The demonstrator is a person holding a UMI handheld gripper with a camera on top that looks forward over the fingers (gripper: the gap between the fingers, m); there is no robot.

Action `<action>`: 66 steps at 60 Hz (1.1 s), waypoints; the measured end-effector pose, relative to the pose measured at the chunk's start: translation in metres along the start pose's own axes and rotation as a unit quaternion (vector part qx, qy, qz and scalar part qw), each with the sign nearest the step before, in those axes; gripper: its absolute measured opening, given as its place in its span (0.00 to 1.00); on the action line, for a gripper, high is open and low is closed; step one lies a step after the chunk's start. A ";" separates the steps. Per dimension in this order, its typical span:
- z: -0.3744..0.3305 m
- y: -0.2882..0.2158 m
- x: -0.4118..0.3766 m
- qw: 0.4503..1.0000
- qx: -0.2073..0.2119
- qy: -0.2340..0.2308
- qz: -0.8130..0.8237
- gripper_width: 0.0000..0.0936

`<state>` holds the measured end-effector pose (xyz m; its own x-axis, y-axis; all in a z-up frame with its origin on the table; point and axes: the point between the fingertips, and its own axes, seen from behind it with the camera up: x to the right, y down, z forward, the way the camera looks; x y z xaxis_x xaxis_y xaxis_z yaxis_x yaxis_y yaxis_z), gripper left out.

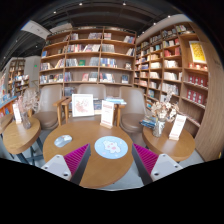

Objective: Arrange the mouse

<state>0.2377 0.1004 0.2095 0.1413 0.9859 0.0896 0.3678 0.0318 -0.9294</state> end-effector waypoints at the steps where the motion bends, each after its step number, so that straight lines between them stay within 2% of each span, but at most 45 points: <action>1: 0.000 0.000 -0.002 1.000 -0.001 -0.002 0.000 0.91; 39: 0.013 0.052 -0.161 0.996 -0.039 -0.079 -0.020 0.91; 66: 0.069 0.086 -0.270 0.992 -0.052 -0.114 -0.003 0.91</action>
<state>0.1681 -0.1521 0.0808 -0.0692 0.9976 0.0010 0.4625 0.0329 -0.8860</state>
